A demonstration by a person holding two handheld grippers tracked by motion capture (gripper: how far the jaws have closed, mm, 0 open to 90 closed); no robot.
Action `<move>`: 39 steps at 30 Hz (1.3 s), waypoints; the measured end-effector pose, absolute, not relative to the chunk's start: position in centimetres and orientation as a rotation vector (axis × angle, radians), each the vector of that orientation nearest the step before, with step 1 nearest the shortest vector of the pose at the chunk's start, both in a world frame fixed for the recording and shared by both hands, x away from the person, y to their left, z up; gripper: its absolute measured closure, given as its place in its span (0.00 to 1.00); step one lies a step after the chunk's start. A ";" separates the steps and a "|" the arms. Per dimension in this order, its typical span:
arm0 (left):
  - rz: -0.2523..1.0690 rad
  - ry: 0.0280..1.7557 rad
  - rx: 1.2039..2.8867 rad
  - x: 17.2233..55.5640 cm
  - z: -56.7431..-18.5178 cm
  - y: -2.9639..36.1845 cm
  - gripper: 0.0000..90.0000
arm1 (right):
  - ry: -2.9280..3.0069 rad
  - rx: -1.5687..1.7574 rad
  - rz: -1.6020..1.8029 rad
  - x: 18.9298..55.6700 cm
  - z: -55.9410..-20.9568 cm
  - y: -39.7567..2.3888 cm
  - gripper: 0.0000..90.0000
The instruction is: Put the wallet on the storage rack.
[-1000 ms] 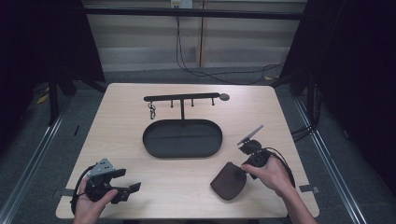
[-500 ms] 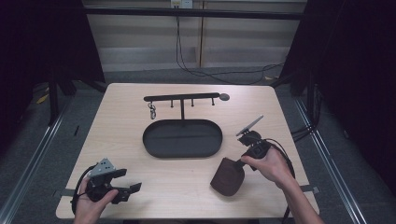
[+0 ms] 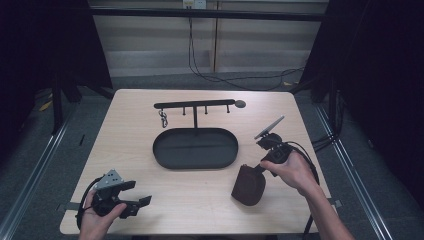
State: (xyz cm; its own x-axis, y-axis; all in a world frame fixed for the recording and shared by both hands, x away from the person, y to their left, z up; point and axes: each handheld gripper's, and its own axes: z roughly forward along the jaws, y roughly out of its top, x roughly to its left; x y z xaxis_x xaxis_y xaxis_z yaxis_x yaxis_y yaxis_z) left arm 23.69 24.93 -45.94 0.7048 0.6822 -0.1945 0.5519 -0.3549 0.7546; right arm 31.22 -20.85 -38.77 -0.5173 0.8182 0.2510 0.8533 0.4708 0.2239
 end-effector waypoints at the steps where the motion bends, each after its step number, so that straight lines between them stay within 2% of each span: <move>1: 0.192 0.941 2.050 23.7 -45.9 24.9 0.20 | -2.602 -1.490 -0.485 31.3 -38.6 -20.8 0.88; 39: 0.163 0.945 2.054 24.0 -46.1 24.8 0.20 | -2.669 -1.553 -0.356 34.6 -35.0 -19.3 0.89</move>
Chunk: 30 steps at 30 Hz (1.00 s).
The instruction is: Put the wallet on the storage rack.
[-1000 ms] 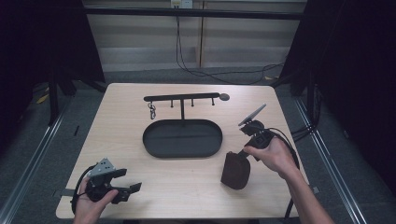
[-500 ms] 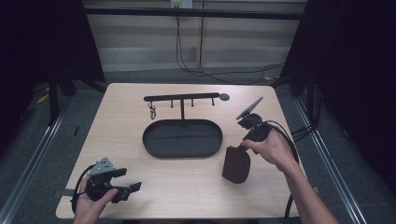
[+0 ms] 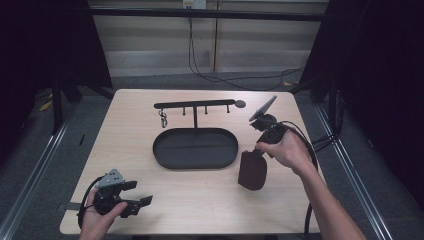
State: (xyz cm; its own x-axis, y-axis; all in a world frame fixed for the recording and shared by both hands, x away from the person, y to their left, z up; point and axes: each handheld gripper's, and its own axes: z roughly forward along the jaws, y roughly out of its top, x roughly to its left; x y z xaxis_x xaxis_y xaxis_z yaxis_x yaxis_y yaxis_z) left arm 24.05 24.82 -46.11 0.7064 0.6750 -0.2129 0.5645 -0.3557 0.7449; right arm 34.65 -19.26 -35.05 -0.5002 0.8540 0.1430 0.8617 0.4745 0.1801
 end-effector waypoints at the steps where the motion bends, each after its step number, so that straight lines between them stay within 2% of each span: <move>1: 0.161 0.945 2.054 24.1 -46.1 24.8 0.20 | -2.664 -1.557 -0.360 34.9 -34.8 -19.1 0.89; 30: 0.156 0.935 2.058 23.9 -46.0 24.8 0.20 | -2.629 -1.614 -0.481 38.0 -33.2 -18.5 0.89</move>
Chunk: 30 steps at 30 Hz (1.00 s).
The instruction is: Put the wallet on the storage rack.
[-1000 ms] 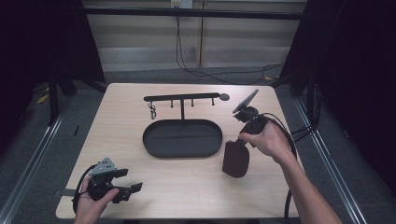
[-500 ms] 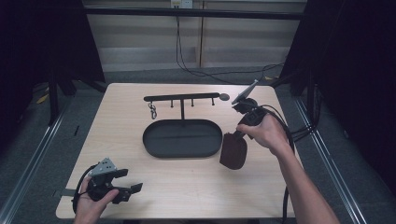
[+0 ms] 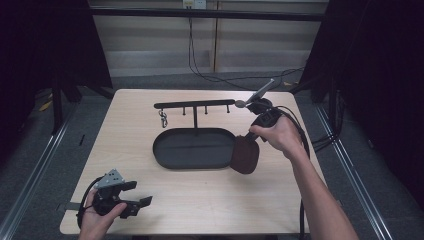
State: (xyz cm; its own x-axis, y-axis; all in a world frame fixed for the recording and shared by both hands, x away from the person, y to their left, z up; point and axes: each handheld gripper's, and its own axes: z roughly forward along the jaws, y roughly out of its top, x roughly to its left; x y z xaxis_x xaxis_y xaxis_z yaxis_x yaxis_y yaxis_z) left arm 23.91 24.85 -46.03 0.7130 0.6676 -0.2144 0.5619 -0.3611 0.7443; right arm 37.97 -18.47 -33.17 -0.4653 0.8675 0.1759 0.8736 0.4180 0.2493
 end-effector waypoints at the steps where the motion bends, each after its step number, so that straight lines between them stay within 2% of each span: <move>1: 0.151 0.928 2.059 23.9 -46.0 24.9 0.20 | -2.623 -1.620 -0.488 38.1 -33.2 -18.5 0.89; 17: 0.154 0.941 2.046 23.9 -45.9 25.0 0.20 | -2.552 -1.630 -0.689 39.6 -32.4 -17.6 0.89; 30: 0.144 0.942 2.045 24.0 -45.9 25.1 0.21 | -2.470 -1.659 -0.810 40.8 -33.6 -16.7 0.89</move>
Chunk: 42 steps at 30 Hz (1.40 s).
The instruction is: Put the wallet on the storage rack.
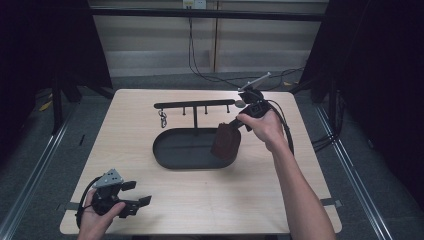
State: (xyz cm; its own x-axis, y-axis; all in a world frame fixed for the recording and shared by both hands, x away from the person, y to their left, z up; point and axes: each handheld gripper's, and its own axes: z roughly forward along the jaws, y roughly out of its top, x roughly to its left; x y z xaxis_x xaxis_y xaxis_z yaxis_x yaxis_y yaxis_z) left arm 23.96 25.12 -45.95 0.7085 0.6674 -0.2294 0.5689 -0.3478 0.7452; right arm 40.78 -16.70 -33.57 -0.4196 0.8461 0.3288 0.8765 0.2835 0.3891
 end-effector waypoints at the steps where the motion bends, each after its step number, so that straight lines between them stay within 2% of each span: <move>1: 0.145 0.943 2.043 23.9 -45.9 25.1 0.21 | -2.472 -1.650 -0.818 40.9 -33.8 -16.6 0.89; 19: 0.151 0.940 2.044 23.9 -45.9 25.2 0.21 | -2.345 -1.733 -0.970 42.0 -36.8 -16.6 0.90; 42: 0.149 0.945 2.048 24.0 -46.0 25.2 0.21 | -2.249 -1.744 -1.056 43.0 -42.5 -17.2 0.90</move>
State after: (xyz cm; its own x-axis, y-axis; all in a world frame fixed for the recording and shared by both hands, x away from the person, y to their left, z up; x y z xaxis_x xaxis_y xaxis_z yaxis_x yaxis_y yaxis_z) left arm 23.97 25.16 -45.99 0.7069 0.6707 -0.2248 0.5691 -0.3505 0.7438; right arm 42.97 -17.15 -42.53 -0.3359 0.8120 0.4774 0.8860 0.1003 0.4527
